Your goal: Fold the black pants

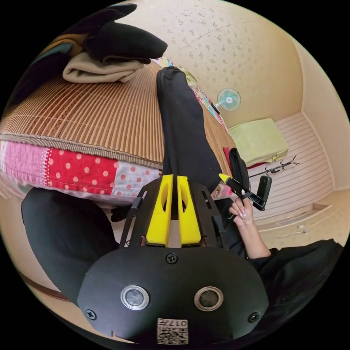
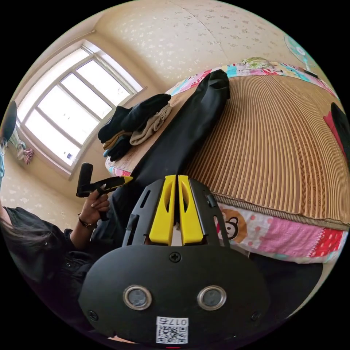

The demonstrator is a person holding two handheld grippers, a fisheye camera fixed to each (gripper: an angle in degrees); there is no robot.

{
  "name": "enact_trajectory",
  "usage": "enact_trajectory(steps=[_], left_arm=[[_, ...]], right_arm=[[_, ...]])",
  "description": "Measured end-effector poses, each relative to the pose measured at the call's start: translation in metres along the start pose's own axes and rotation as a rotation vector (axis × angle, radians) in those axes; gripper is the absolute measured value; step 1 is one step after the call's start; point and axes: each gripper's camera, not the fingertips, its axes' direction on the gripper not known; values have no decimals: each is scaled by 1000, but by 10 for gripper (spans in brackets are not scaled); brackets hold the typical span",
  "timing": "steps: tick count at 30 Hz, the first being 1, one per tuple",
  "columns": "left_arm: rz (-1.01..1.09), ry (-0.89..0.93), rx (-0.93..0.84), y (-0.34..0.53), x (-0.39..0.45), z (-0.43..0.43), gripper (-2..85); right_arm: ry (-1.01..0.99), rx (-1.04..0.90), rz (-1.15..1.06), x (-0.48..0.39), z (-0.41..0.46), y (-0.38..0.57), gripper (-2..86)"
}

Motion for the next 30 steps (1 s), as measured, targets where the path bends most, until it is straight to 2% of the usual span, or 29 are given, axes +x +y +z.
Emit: enact_trajectory(steps=[3,4,7,13,17,19,22,26,28,30], left_arm=[[-19,24,-84,14,5,10,19],[-7,35,-63,18,8,8,17],[7,38,57,21,15,-4,57],[74,46,147,-21,17,-15,100],[66,72,59,-59,-2,7,120],[55,80,-8,-66,-17,20,124],[55,163,-51,-49,-23,11,114],[26,215,-89,-28,-22,8,116],[16,198,-133,-29,-17,17,93],[23,181,-198,-31,-13,23,55]], right_arm=[[18,-182,83,25,8,1,23],[0,-205,96,32,7,0,25],[-15,-120,87,38,-11,-7,39],[-67,-30,81,71,-17,-42,104],[-194,-79,138,111,8,-63,127],[-329,-127,165,129,20,-67,132],[-417,-228,119,132,22,-56,129],[-514,-197,175,150,20,-40,123],[-603,-171,218,163,36,-44,107],[-582,-213,221,161,52,-50,77]])
